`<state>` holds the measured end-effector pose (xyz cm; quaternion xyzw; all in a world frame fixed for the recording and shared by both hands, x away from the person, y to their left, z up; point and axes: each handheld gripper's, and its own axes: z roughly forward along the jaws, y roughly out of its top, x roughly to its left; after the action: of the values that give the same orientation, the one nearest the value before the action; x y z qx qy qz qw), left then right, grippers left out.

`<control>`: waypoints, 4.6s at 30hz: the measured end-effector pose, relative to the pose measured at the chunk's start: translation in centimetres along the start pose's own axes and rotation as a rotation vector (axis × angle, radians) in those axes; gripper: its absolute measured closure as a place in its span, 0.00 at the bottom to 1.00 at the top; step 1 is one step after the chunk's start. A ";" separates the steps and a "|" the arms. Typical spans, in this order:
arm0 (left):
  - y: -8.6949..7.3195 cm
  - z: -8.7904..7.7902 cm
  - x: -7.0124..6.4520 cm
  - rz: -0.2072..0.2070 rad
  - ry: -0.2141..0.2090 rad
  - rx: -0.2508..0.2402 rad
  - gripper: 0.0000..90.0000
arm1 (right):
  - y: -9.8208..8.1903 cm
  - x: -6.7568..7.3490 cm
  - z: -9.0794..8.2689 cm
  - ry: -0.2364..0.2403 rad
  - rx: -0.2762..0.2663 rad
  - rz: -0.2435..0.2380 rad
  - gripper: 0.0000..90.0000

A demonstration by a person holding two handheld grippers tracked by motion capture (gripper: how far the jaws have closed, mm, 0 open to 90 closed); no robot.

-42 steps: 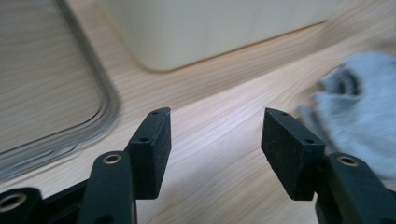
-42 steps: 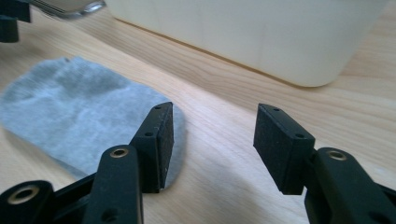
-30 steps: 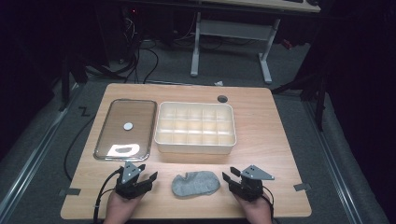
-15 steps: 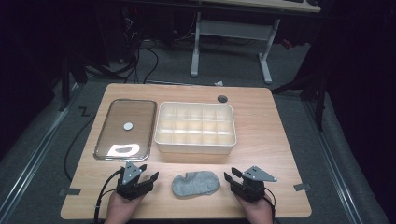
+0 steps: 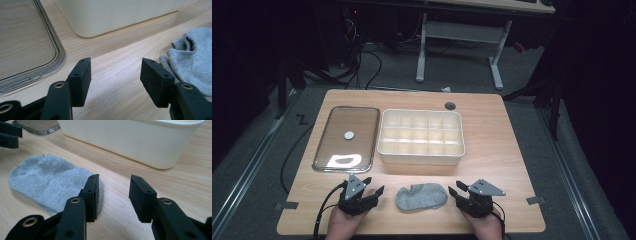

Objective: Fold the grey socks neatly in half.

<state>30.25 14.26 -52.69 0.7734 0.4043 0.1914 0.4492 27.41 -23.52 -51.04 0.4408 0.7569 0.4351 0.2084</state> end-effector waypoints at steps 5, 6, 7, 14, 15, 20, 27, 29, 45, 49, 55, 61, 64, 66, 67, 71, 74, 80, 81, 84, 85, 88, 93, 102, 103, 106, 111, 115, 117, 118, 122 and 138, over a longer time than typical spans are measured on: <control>0.1 0.1 -0.4 0.004 -0.008 0.000 0.48 | 0.0 0.3 0.0 0.009 0.001 -0.004 0.68; 0.2 0.2 -0.5 0.009 -0.012 0.005 0.49 | 0.1 0.6 0.0 0.014 0.006 -0.006 0.68; 0.3 0.2 -0.6 0.012 -0.013 0.004 0.49 | 0.1 0.6 0.0 0.014 0.006 -0.006 0.68; 1.5 0.9 -4.0 0.082 -0.079 0.013 0.52 | 0.2 1.5 0.6 0.025 0.037 0.005 0.72; 1.5 0.9 -4.0 0.082 -0.079 0.013 0.52 | 0.2 1.5 0.6 0.025 0.037 0.005 0.72; 1.5 1.2 -6.9 0.160 -0.119 0.025 0.70 | 0.6 2.3 1.2 0.028 0.093 0.028 0.73; 1.1 2.5 -8.9 0.217 -0.145 0.098 0.84 | 0.3 2.8 2.0 0.020 0.169 0.050 0.68; 1.0 2.8 -8.9 0.217 -0.138 0.115 0.84 | 0.2 2.8 2.1 0.021 0.176 0.051 0.68; 0.5 2.9 -8.8 0.251 -0.091 0.135 0.87 | 0.0 3.4 3.1 0.013 0.229 0.037 0.79; 0.5 2.9 -8.6 0.265 -0.067 0.135 0.87 | -0.1 3.7 3.3 0.040 0.220 0.022 0.90; 0.7 3.0 -8.3 0.257 -0.066 0.140 0.87 | 0.0 3.7 2.8 0.043 0.188 0.018 0.91; 1.7 3.0 -8.9 0.226 -0.118 0.138 0.86 | 0.0 3.5 2.6 0.041 0.167 0.016 0.91; 2.7 3.2 -9.8 0.236 -0.152 0.107 0.91 | -0.1 3.3 2.4 0.047 0.155 0.021 0.91; 3.4 3.7 -10.4 0.252 -0.148 0.100 0.93 | -0.1 3.3 2.3 0.050 0.156 0.031 0.91; 3.6 4.0 -10.5 0.253 -0.139 0.100 0.93 | -0.2 3.3 2.3 0.049 0.156 0.034 0.91; 4.1 5.7 -10.2 0.252 -0.090 0.146 0.97 | -0.2 3.2 2.2 0.054 0.153 0.027 0.91; 4.0 6.5 -9.8 0.249 -0.073 0.174 0.97 | -0.3 3.0 2.1 0.055 0.148 0.033 0.91; 4.0 7.3 -9.5 0.225 -0.062 0.199 0.97 | -0.5 2.7 2.0 0.058 0.144 0.047 0.92; 4.0 7.3 -9.6 0.226 -0.061 0.201 0.97 | -0.5 2.7 1.9 0.058 0.139 0.049 0.92; 3.9 7.3 -9.8 0.242 -0.053 0.197 0.96 | -0.5 2.6 1.6 0.056 0.125 0.062 0.92; 3.9 7.3 -9.9 0.244 -0.052 0.194 0.96 | -0.4 2.6 1.6 0.057 0.119 0.060 0.92; 3.9 7.3 -10.0 0.243 -0.055 0.192 0.94 | -0.4 2.7 1.5 0.054 0.110 0.061 0.92; 4.0 7.3 -10.1 0.238 -0.067 0.190 0.91 | -0.4 2.7 1.4 0.051 0.106 0.060 0.91; 4.4 6.4 -10.7 0.207 -0.115 0.142 0.88 | -0.4 2.3 1.1 0.040 0.097 0.062 0.91; 4.4 6.5 -10.8 0.208 -0.118 0.142 0.88 | -0.4 2.3 1.0 0.038 0.098 0.066 0.91; 4.3 7.1 -11.4 0.225 -0.124 0.168 0.91 | -0.4 2.2 0.9 0.037 0.094 0.062 0.91; 4.5 8.2 -12.3 0.253 -0.099 0.208 0.94 | -0.3 2.1 0.7 0.035 0.082 0.070 0.91; 4.8 8.7 -13.1 0.270 -0.083 0.214 0.95 | 0.2 2.1 0.3 0.034 0.052 0.064 0.92; 4.8 8.9 -13.4 0.273 -0.082 0.210 0.95 | 0.5 2.3 0.0 0.037 0.035 0.062 0.92; 4.8 8.9 -13.6 0.273 -0.083 0.208 0.95 | 0.7 2.3 -0.1 0.042 0.027 0.058 0.92; 4.9 9.2 -13.9 0.260 -0.099 0.200 0.95 | 1.0 2.6 -0.3 0.058 0.003 0.061 0.92; 6.5 6.2 -12.7 0.156 -0.166 0.099 0.76 | 0.7 1.9 -0.6 0.033 -0.007 0.066 0.92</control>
<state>29.67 -0.98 -49.54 0.8369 0.3135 0.1407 0.4260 26.36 -22.00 -50.02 0.4574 0.7437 0.4518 0.1830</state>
